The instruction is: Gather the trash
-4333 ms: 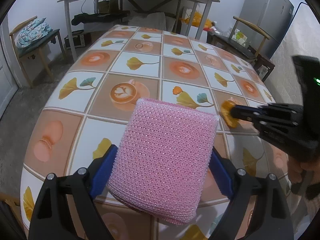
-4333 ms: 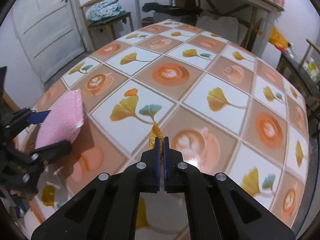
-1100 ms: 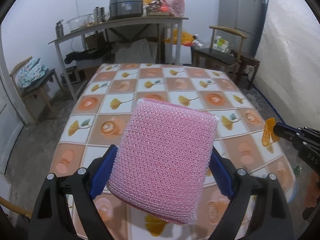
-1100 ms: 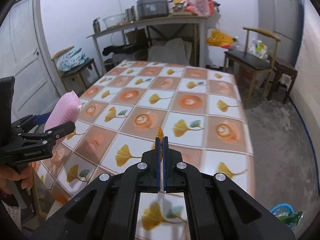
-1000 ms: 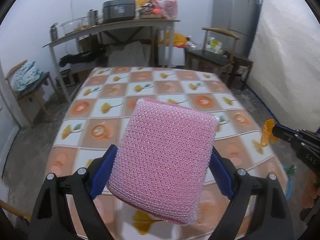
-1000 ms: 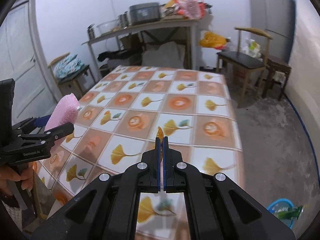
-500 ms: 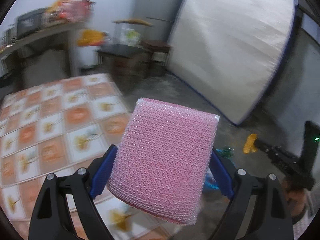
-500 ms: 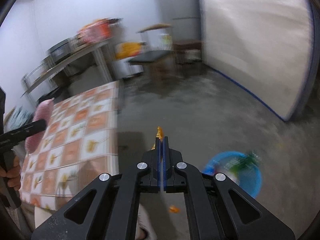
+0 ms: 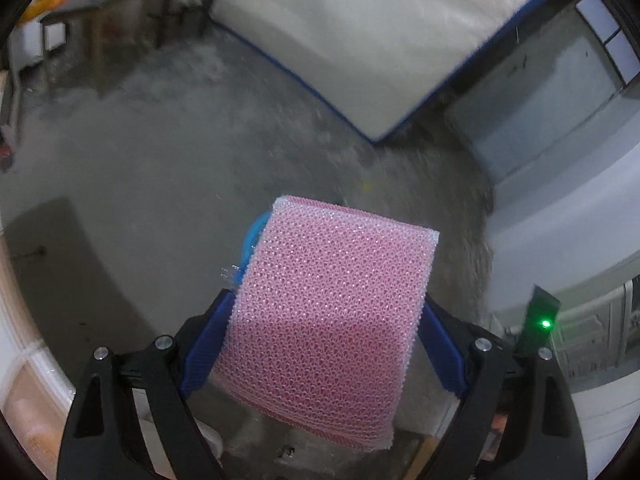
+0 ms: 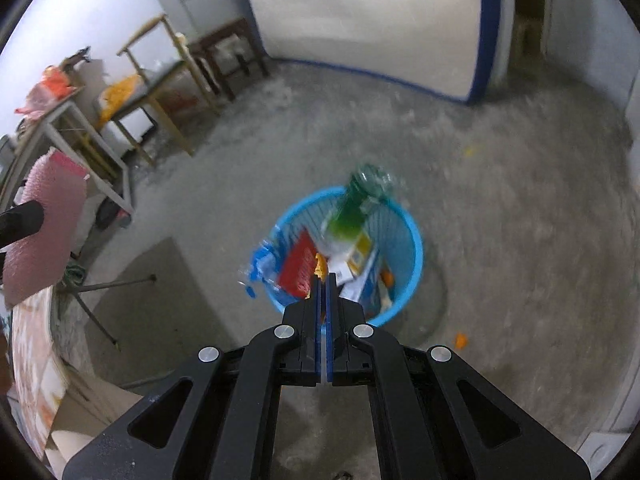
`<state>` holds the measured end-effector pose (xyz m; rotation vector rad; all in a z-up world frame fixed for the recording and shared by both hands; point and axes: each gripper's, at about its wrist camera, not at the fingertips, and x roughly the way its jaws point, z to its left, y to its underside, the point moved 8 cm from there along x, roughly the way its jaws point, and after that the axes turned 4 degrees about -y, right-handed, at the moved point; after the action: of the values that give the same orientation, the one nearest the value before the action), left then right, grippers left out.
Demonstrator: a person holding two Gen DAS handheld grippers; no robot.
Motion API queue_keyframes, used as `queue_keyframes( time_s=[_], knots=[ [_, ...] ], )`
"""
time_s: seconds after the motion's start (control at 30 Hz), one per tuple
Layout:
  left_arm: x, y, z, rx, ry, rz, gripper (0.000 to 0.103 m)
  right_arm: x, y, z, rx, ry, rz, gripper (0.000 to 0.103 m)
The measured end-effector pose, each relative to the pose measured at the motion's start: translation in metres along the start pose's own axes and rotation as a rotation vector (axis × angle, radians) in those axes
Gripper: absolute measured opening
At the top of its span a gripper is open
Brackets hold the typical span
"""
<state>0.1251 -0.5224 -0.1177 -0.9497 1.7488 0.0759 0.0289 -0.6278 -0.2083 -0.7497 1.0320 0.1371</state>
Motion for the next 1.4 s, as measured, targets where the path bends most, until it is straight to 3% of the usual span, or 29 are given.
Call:
queue_keyframes(
  time_s=[0.2,0.3,0.33,0.37,0.53,0.8,0.97,1.17,1.27,1.4],
  knots=[
    [0.077,-0.018,-0.025,-0.018,0.038,0.097,0.089,0.052,-0.015,-0.023,0.074,0.008,0.048,0.002],
    [0.107,-0.034,-0.027,-0.058,0.04,0.106,0.095,0.075,-0.023,-0.039,0.109,0.01,0.059,0.018],
    [0.111,-0.037,-0.025,-0.068,0.036,0.105,0.096,0.079,-0.024,-0.045,0.121,0.032,0.056,0.03],
    [0.116,-0.038,-0.025,-0.085,0.038,0.107,0.097,0.08,-0.025,-0.051,0.13,0.046,0.053,0.032],
    [0.112,-0.043,-0.031,-0.073,0.086,0.094,0.097,0.067,-0.021,-0.062,0.165,0.044,0.025,0.032],
    [0.052,-0.039,-0.022,-0.072,0.125,-0.01,0.097,0.012,-0.016,-0.054,0.149,0.028,-0.061,0.034],
    [-0.027,-0.022,-0.011,-0.043,0.116,-0.131,0.097,-0.037,-0.017,-0.017,0.044,0.004,-0.147,0.054],
    [-0.125,0.022,0.021,-0.015,-0.025,-0.298,0.097,-0.101,-0.01,0.044,-0.08,-0.057,-0.256,0.083],
    [-0.167,0.056,0.045,-0.013,-0.163,-0.384,0.097,-0.121,0.0,0.074,-0.111,-0.076,-0.295,0.094],
    [-0.202,0.107,0.074,-0.031,-0.339,-0.444,0.097,-0.134,0.032,0.122,-0.135,-0.108,-0.303,0.095]
  ],
)
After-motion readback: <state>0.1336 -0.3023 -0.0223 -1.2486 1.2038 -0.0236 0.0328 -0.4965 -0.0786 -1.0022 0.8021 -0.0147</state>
